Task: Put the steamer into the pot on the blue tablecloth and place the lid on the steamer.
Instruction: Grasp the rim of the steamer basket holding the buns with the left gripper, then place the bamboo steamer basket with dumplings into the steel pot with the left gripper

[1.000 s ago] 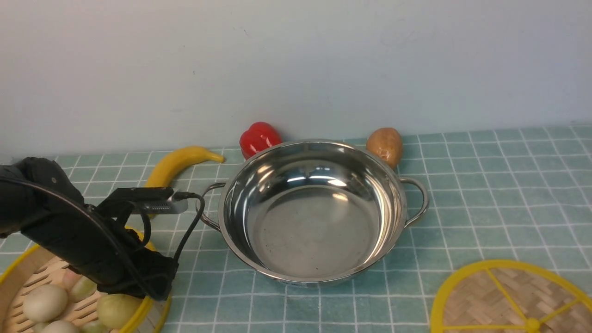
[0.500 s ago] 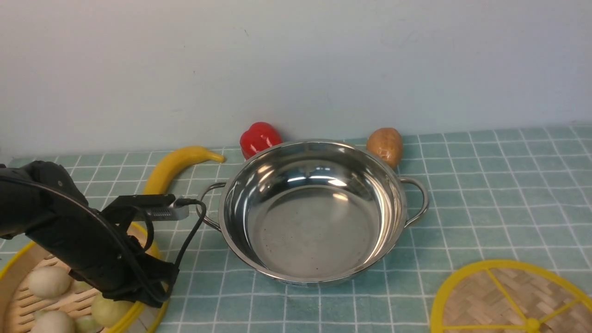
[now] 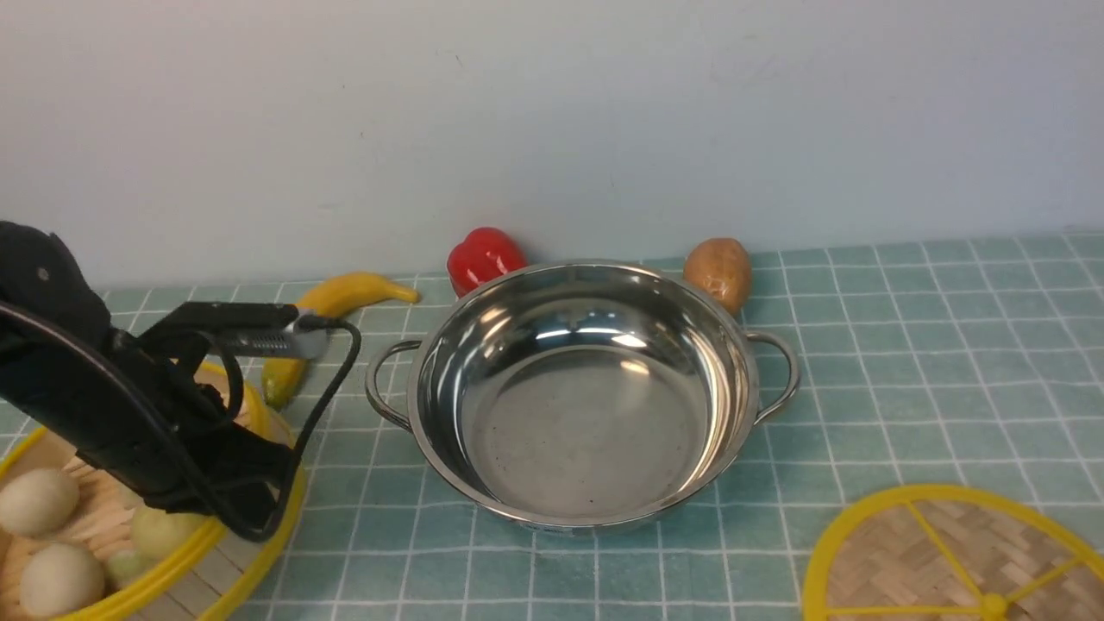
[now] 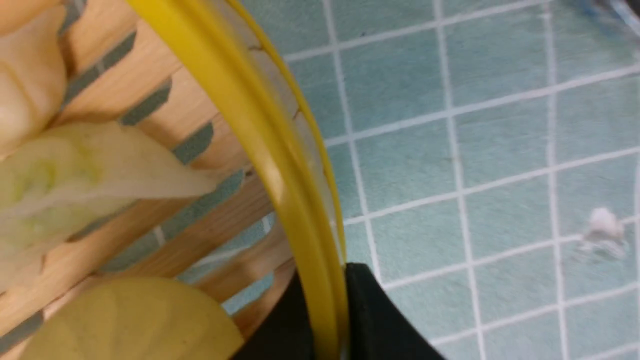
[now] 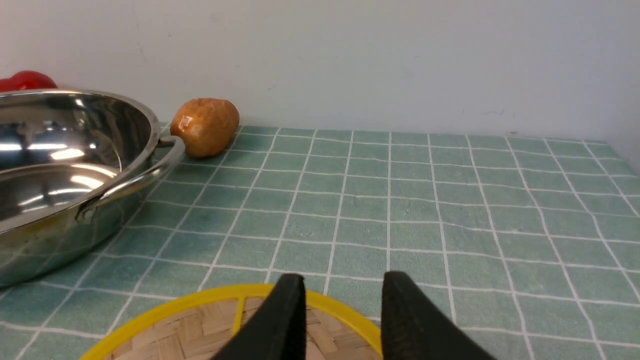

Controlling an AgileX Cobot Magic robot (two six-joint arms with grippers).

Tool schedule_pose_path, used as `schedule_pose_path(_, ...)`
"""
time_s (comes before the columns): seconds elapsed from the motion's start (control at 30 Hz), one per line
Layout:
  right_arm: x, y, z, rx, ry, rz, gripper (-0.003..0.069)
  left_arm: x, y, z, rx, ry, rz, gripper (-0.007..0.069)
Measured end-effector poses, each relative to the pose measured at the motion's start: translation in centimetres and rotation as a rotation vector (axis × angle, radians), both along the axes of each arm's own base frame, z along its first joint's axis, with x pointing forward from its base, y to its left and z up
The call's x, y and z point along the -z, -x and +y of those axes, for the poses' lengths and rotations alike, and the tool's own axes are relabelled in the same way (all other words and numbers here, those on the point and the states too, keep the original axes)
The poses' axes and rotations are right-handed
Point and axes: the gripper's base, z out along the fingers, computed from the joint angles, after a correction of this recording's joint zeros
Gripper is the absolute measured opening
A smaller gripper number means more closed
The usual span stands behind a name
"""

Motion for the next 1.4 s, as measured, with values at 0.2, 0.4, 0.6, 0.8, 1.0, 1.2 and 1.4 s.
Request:
schedule_pose_path(0.2, 0.0, 0.0, 0.0, 0.000, 0.000, 0.000, 0.0240, -3.4, -0.8, -1.5, 0.093, -0.035, -0.046, 0.0032)
schedule_pose_path(0.4, 0.0, 0.0, 0.0, 0.000, 0.000, 0.000, 0.0240, -6.6, -1.2, -4.8, 0.253, -0.100, -0.087, 0.0032)
schedule_pose_path(0.6, 0.0, 0.0, 0.0, 0.000, 0.000, 0.000, 0.0240, -9.2, -2.7, -9.4, 0.503, -0.168, -0.188, 0.0032)
schedule_pose_path(0.8, 0.0, 0.0, 0.0, 0.000, 0.000, 0.000, 0.0240, -9.0, -3.4, -14.3, 0.782, -0.145, -0.236, 0.0032)
schedule_pose_path(1.0, 0.0, 0.0, 0.0, 0.000, 0.000, 0.000, 0.0240, -7.2, -3.4, -18.6, 0.996, -0.111, -0.228, 0.0032)
schedule_pose_path(1.2, 0.0, 0.0, 0.0, 0.000, 0.000, 0.000, 0.0240, -4.1, -3.9, -20.6, 1.057, -0.105, -0.154, 0.0032)
schedule_pose_path(1.4, 0.0, 0.0, 0.0, 0.000, 0.000, 0.000, 0.0240, -1.4, -4.8, -21.1, 1.094, -0.111, -0.105, 0.0032)
